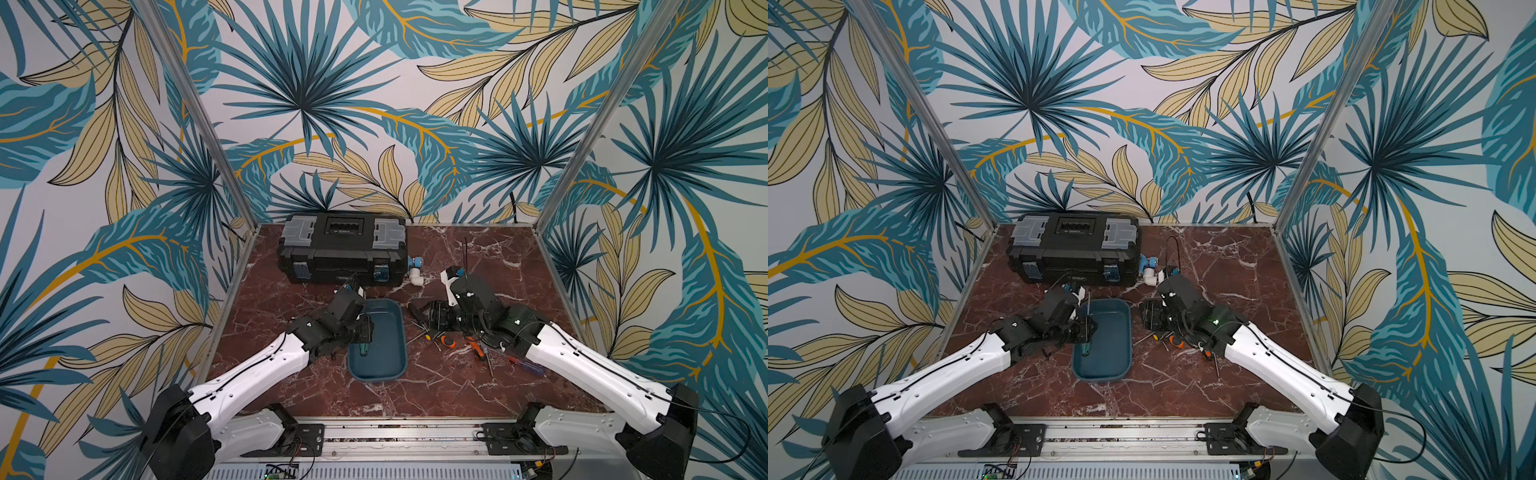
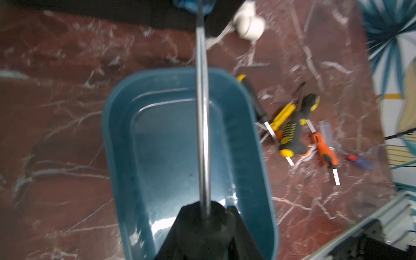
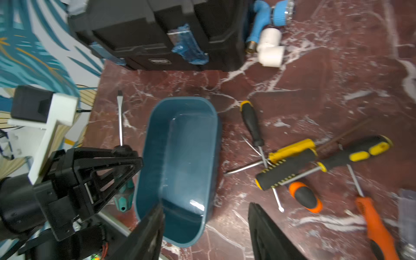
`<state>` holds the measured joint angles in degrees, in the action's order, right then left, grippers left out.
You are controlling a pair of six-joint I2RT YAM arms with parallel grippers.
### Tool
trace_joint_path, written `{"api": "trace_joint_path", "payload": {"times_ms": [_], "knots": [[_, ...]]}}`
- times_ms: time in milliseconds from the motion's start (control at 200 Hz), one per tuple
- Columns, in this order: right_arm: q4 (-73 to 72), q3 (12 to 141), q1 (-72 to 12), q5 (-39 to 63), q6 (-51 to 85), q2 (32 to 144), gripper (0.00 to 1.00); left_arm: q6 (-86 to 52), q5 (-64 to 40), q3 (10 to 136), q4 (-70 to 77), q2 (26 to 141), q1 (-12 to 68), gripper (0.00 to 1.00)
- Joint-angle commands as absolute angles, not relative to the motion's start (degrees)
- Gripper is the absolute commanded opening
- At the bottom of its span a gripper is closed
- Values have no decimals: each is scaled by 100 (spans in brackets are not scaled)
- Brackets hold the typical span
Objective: Put the screwdriver on the desktop into the storage box
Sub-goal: Place the screwdriver in the storage box.
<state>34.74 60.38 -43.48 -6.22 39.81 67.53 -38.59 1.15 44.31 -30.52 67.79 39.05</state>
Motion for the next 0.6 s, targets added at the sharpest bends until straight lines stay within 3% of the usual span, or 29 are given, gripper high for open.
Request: {"api": "trace_joint_path", "payload": {"times_ms": [0,90,235,421,596], "knots": [[4040,6004,-4334,-1247,4011,6823,65,-3936,406,4221,-2872,6942,3953,0],[4125,5986,-4318,-1382,4112,6898,65,-3940,488,4301,-2723,7119,3999,6],[4291,5985,-4212,-1547,4249,6961,65,-3932,538,4455,-2683,7359,4013,31],[4512,5911,-3874,-1492,4402,7055,66,-4008,571,4522,-2832,7200,4034,56],[4726,5792,-3248,-1269,4396,7339,62,-3769,929,5145,-3354,6887,4033,63]]}}
